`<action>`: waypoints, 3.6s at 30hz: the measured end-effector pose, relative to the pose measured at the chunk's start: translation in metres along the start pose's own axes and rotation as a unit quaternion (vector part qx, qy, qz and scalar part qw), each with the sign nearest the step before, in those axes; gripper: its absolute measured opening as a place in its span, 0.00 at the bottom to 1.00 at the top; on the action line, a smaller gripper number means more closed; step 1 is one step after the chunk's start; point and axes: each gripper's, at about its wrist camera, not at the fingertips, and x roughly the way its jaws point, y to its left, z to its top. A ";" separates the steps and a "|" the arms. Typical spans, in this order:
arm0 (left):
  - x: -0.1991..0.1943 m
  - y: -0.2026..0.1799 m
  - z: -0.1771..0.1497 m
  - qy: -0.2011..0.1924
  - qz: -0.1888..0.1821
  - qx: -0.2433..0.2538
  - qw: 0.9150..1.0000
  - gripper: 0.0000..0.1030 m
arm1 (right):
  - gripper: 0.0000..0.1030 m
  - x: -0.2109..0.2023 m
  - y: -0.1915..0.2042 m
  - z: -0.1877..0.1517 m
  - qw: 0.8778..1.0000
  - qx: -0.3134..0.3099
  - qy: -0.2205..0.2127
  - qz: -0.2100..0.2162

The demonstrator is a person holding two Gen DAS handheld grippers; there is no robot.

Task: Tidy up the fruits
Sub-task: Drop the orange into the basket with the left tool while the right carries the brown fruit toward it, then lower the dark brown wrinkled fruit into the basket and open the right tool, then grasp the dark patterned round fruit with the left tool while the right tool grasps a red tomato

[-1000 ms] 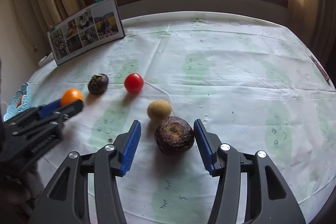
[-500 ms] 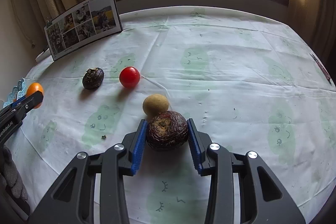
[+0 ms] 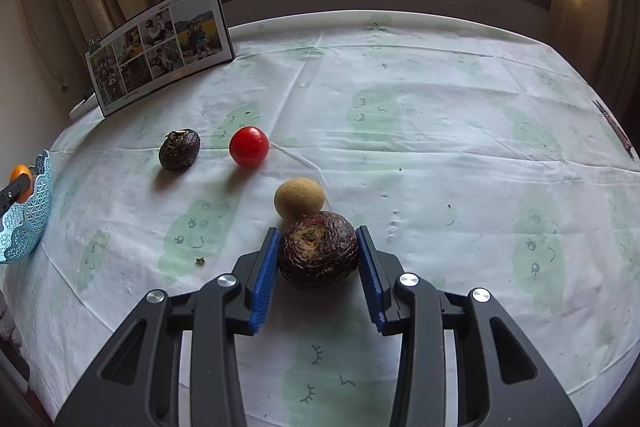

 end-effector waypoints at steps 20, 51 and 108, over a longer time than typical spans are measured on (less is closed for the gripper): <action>-0.005 0.108 0.002 -0.073 0.142 -0.094 0.983 0.89 | 0.38 -0.018 0.011 0.011 0.999 0.036 -0.014 0.032; -0.025 0.143 -0.025 -0.136 0.197 -0.151 0.959 0.97 | 0.38 0.010 0.345 0.038 0.952 -0.193 0.022 0.235; -0.021 0.006 -0.012 -0.105 0.043 0.055 0.992 0.97 | 0.62 -0.004 0.029 0.042 0.997 0.050 -0.025 0.049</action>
